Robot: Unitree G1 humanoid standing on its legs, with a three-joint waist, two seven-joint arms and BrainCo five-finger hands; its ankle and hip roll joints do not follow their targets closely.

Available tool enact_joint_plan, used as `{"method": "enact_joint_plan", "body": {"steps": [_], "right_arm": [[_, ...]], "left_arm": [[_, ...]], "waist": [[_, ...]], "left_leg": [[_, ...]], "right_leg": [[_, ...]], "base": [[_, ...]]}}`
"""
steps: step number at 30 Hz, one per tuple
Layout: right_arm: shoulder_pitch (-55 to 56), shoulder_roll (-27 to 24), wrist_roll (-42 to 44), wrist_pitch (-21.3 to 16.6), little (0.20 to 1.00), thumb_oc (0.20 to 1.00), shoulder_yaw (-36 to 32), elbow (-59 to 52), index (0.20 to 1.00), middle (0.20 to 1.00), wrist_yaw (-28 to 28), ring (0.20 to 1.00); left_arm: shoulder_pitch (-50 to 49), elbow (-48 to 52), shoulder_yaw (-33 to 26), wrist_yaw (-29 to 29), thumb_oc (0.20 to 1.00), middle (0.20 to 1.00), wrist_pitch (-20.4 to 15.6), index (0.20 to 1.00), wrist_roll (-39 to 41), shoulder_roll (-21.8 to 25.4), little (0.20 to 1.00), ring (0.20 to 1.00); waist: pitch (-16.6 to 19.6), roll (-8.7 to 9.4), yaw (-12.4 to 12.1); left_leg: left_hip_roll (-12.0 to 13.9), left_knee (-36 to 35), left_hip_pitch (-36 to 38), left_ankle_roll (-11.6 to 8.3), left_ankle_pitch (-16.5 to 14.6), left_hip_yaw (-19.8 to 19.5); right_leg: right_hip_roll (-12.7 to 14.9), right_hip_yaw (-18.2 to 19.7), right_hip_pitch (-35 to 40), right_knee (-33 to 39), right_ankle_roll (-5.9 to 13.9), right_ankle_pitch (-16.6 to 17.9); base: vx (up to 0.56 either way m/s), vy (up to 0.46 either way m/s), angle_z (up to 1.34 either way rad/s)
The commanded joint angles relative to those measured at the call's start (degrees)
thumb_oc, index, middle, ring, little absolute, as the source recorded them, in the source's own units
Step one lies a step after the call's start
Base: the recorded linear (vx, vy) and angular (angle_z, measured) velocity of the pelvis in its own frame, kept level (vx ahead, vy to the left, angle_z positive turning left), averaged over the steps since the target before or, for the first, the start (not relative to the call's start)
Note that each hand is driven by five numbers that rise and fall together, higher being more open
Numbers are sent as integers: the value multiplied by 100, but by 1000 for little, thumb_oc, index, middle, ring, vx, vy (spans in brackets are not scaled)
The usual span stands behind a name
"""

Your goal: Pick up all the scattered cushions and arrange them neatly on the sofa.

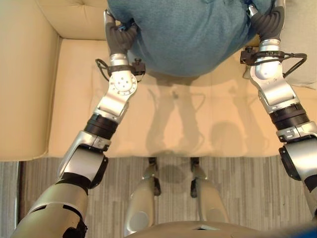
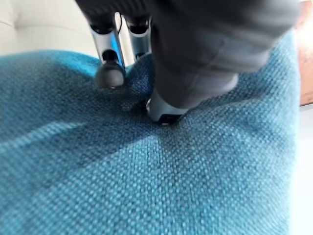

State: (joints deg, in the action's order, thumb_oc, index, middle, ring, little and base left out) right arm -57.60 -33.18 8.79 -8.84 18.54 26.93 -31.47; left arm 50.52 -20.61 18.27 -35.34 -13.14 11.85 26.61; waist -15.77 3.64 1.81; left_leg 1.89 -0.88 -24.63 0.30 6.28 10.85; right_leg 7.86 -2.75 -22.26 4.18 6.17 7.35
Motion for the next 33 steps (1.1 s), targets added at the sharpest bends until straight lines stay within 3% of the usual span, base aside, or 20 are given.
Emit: {"method": "enact_joint_plan", "body": {"steps": [1, 10, 24, 27, 33], "right_arm": [[-522, 216, -17, -302, 200, 200, -32, -336, 200, 200, 142, 200], [-430, 226, 29, -185, 200, 200, 49, -140, 200, 200, 259, 200], [-1071, 101, -373, 26, 200, 200, 285, 1167, 200, 200, -224, 200], [-1437, -13, -419, 69, 200, 200, 585, 1562, 200, 200, -224, 200], [-1914, -246, -528, 140, 200, 200, 1015, 1972, 200, 200, -287, 200]], "left_arm": [[733, 614, 302, 275, 200, 200, -540, 200, -336, -47, 200, 200], [584, 633, 305, 485, 200, 200, -503, 200, -105, -100, 200, 200], [2002, -1227, 1138, 265, 200, 200, -22, 200, -552, -678, 200, 200], [2487, -1632, 1279, 192, 200, 200, -4, 200, -441, -750, 200, 200], [3032, -2067, 1429, 87, 200, 200, 52, 200, -459, -764, 200, 200]], "waist": [[76, 135, -199], [-38, 67, -222], [-296, -119, 119], [-317, -119, 183], [-147, -290, 209]], "left_leg": [[-412, 752, -39, -128, -1156, -259], [-414, 862, -214, -134, -1160, -250], [-304, 979, -786, -177, -1068, -266], [-270, 923, -937, -195, -924, -364], [-250, 177, -901, -313, -406, -513]], "right_leg": [[122, 193, -140, -373, 375, -131], [125, 184, -306, -429, 335, -164], [-3, 324, -1073, -853, 220, -327], [-84, 337, -1278, -944, 204, -343], [-157, 247, -1373, -825, 202, -337]], "base": [[-6, -12, 4], [0, 0, 0], [-22, -24, -2], [-28, -76, -10], [17, -28, 1]]}}
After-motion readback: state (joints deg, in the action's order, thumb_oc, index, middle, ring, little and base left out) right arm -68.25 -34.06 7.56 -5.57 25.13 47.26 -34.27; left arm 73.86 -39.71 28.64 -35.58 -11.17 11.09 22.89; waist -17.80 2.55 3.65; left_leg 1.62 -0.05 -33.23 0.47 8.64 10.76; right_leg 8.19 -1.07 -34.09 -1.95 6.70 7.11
